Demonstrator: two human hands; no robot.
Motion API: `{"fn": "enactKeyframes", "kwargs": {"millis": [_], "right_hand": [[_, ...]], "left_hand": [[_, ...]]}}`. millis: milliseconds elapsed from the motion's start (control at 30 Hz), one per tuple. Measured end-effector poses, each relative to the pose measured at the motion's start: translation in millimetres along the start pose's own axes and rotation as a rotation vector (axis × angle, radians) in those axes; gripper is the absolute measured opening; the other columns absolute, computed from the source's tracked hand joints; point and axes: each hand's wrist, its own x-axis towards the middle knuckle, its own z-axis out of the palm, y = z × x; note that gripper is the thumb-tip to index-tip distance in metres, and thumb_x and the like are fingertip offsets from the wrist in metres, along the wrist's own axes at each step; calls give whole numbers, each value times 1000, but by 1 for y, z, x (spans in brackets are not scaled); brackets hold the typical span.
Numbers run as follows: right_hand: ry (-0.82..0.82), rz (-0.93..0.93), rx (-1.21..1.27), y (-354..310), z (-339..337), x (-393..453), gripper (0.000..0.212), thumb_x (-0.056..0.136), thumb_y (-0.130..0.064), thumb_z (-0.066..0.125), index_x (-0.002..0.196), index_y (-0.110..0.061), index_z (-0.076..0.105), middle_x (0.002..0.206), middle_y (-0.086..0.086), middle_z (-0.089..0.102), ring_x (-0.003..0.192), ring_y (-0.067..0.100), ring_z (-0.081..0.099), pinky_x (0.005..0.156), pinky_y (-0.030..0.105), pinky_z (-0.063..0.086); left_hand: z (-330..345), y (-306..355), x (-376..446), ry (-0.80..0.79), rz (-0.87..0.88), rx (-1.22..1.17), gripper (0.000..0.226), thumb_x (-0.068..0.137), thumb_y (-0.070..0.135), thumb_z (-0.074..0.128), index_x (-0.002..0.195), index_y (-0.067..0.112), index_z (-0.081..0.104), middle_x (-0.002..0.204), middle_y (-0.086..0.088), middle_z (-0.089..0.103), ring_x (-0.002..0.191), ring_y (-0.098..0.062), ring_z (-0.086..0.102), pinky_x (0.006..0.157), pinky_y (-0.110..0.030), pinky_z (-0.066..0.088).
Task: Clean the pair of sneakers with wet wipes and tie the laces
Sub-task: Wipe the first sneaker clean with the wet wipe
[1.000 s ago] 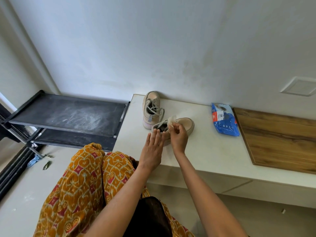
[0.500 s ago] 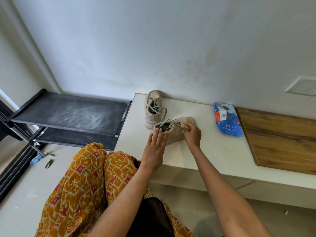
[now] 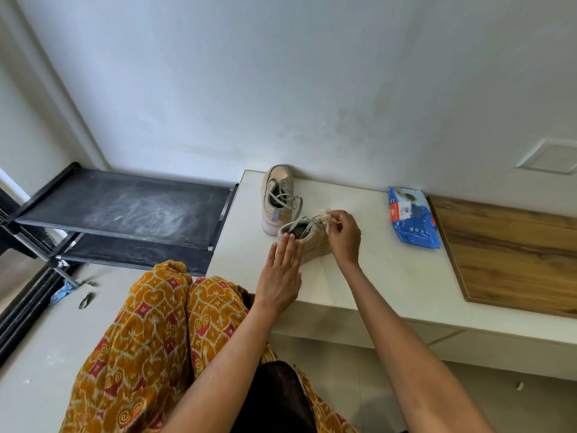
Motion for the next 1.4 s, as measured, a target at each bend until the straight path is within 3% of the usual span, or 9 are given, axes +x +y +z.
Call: {"fn": "enactKeyframes", "kwargs": {"millis": [267,433,667,800,867,1033,1167,1300,1400], "right_hand": [[-174,17,-316,28,-2,7,27,88,-1,55,109,-10,69,112,14,65,104,32,60,85,35,49],[-200,-79,-190,7,-3,12,31,87,3,52,110,-8,69,110,13,65,108,26,58,93,27,43],[-327,-25,-393,27,-23,4,28,86,-4,55,108,-12,71,111,16,66,101,35,61,85,37,50],[-159,-42,-341,7,-26,8,29,88,-5,51,112,-10,66,108,13,65,100,30,59,75,30,47],[-70,-78,-244,-7,-17,4,27,89,-8,51,113,-12,63,108,9,65,102,26,56,76,29,45],[-199,-45,-326,14,-7,-11,24,91,-7,51,109,-9,67,112,14,63,105,32,58,79,38,51],[-229,-3,-392,7,-9,25,23,90,-10,50,98,-10,72,103,16,65,98,35,60,75,36,50],[-338,-24,-253,-7,1,34,33,87,-1,48,110,-8,70,109,15,66,105,28,60,89,26,43],[-357,3,-234,0,-1,20,25,88,-7,52,102,-5,72,105,15,68,103,27,61,83,23,41]], "left_hand": [[-1,-2,1,15,8,-27,68,88,36,35,146,6,14,153,-17,20,143,-30,19,117,-42,7],[-3,0,1,15,-14,-24,71,88,38,38,146,6,13,153,-17,24,142,-31,20,118,-42,12],[-8,-1,3,-42,-13,-41,64,89,36,26,146,6,22,151,-16,30,140,-30,26,118,-43,14],[-8,1,6,-13,5,-30,58,91,33,26,143,8,29,146,-18,39,137,-32,32,114,-44,16],[-8,1,8,-4,13,-25,56,93,29,28,145,7,25,146,-19,38,138,-34,31,114,-42,14],[-10,-2,13,-41,75,62,61,98,22,27,146,5,-5,152,-24,20,142,-39,16,115,-43,1],[-16,1,21,-53,55,90,59,95,22,40,147,3,20,139,-22,41,132,-39,35,115,-45,19],[-29,4,30,37,7,-106,56,74,2,69,128,4,54,106,-14,59,100,-32,57,85,-36,52],[-38,-3,32,75,-15,-236,47,72,-3,71,117,6,62,102,-13,59,96,-31,57,58,-33,55]]}}
